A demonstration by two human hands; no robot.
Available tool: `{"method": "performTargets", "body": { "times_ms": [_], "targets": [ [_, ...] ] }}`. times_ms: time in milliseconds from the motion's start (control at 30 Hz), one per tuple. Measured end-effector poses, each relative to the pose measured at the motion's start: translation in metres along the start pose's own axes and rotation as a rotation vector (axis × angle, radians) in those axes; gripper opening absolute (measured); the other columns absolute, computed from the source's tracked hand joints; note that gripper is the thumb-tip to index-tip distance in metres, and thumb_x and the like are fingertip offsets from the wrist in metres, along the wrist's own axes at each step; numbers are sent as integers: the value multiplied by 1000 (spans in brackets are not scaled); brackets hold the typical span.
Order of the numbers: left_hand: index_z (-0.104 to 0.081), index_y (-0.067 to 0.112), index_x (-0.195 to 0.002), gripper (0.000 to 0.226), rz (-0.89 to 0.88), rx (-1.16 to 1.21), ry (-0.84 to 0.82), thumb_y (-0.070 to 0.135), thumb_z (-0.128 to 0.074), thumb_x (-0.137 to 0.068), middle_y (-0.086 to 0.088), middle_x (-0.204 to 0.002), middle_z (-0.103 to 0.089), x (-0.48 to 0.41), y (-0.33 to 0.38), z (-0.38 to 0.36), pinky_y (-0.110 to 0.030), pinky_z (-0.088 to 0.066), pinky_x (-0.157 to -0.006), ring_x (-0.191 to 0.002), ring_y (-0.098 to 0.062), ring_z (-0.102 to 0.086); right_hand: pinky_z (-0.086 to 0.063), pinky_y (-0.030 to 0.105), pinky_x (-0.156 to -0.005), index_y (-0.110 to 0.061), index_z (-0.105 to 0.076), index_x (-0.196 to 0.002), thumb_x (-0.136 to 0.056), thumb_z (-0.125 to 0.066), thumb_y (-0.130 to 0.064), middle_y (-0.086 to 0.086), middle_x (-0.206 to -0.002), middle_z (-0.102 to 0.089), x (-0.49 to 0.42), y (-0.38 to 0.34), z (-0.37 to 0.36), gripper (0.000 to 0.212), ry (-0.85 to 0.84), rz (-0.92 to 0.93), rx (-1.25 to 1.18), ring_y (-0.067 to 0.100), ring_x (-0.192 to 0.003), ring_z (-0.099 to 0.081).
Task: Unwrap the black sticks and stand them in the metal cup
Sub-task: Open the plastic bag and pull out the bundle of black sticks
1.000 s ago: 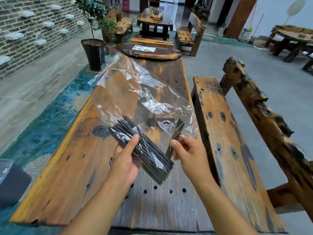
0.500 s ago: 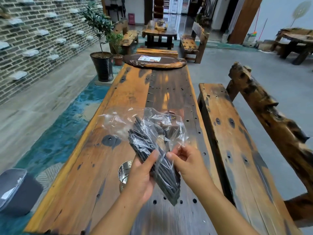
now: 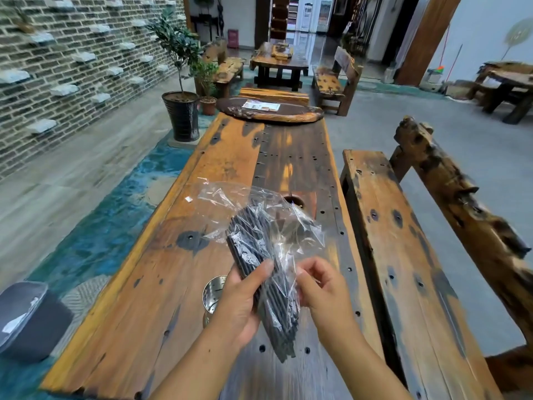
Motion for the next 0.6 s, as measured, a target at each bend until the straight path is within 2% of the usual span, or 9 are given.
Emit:
{"method": "performTargets", "body": {
  "times_ms": [67,200,367,500,533,600],
  "targets": [
    [-58,1,-123,49,-4,38,15,9,-72,-77,-18,-95,-72,0,0,3,-44,-60,-74,-81,-31,-71,-47,24,-51,-7,-60,-81,-96,-60,-5,3,-64,-51,1,0,7,16,17,-13,-44,15,-56,-47],
    [-59,0,-122,42,7,61,60,6,-68,-82,-18,-92,-74,0,0,8,-49,-59,-82,-80,-31,-71,-52,26,-53,6,-61,-89,-95,-60,-4,0,-63,-55,4,-4,21,11,44,9,-47,15,-56,-52],
    [-65,4,-100,28,101,153,48,10,-71,-74,-14,-77,-74,-3,-1,13,-42,-61,-64,-67,-27,-73,-54,26,-59,-3,-68,-87,-95,-63,-6,3,-63,-59,17,-7,32,10,123,67,-21,17,-59,-57],
    [-64,6,-102,27,49,206,87,7,-70,-76,-14,-83,-75,-9,5,25,-46,-63,-69,-72,-27,-74,-56,25,-59,-2,-67,-89,-91,-65,-3,4,-71,-63,20,2,40,3,151,-31,-74,19,-65,-58],
    [-63,7,-102,24,25,198,98,5,-69,-78,-13,-83,-74,-10,7,27,-45,-63,-69,-72,-26,-74,-58,26,-61,-4,-66,-93,-88,-69,-4,5,-78,-64,19,3,41,6,136,-69,-94,19,-71,-61],
    [-63,9,-101,17,-23,163,128,2,-65,-85,-9,-79,-74,-12,10,32,-41,-63,-67,-69,-23,-73,-61,30,-72,-11,-66,-107,-76,-84,-16,6,-95,-65,13,4,49,36,114,-124,-158,20,-87,-68]
  ]
}}
Point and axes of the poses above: each hand's wrist, its own x-axis away from the middle knuckle, its own z-axis out of the back of the hand, y = z × x, the point moved 6 cm from there along -x, towards the middle knuckle
